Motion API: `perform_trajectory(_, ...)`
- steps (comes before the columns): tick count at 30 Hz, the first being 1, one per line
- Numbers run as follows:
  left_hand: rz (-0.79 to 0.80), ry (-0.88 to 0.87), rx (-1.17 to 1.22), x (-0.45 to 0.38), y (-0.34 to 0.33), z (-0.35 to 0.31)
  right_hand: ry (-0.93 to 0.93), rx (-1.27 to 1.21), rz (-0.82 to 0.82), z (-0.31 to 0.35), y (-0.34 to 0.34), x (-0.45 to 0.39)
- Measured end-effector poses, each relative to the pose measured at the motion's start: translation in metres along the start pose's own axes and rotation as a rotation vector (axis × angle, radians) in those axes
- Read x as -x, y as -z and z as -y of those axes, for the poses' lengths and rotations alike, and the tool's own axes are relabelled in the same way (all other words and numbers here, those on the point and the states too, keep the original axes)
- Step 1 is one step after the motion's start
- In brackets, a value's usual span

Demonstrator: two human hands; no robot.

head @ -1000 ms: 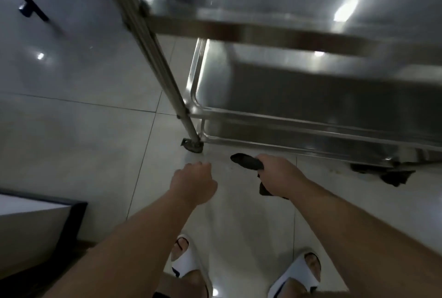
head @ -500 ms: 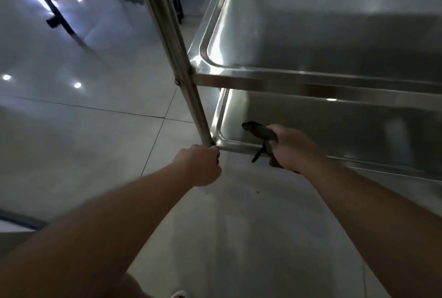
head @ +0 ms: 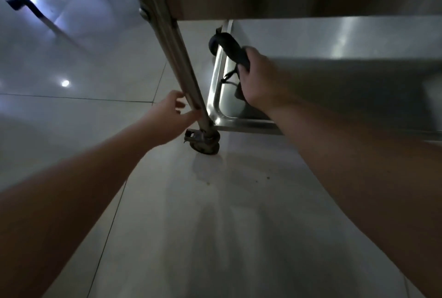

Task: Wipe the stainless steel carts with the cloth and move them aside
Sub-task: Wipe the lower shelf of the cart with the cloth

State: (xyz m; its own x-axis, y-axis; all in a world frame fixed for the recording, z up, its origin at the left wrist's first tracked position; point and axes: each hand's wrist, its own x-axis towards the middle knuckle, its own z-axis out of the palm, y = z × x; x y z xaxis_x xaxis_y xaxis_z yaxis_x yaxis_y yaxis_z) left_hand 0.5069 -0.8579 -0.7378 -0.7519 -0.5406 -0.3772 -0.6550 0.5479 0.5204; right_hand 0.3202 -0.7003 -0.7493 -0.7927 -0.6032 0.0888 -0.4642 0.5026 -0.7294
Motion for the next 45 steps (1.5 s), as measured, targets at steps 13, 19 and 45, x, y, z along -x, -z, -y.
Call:
perform_trajectory(13,-0.296,-0.304,0.692,-0.037,-0.047,-0.021,0.327,0.354,0.516,-0.043,-0.063,0.032)
perform_trajectory(19,-0.247,-0.297,0.815,-0.046,-0.052,-0.018,0.216,0.512,0.399,-0.068,-0.046,0.004)
perform_trajectory(45,-0.236,-0.378,0.847,-0.05,-0.053,-0.014,-0.057,0.522,0.379,-0.035,-0.08,-0.152)
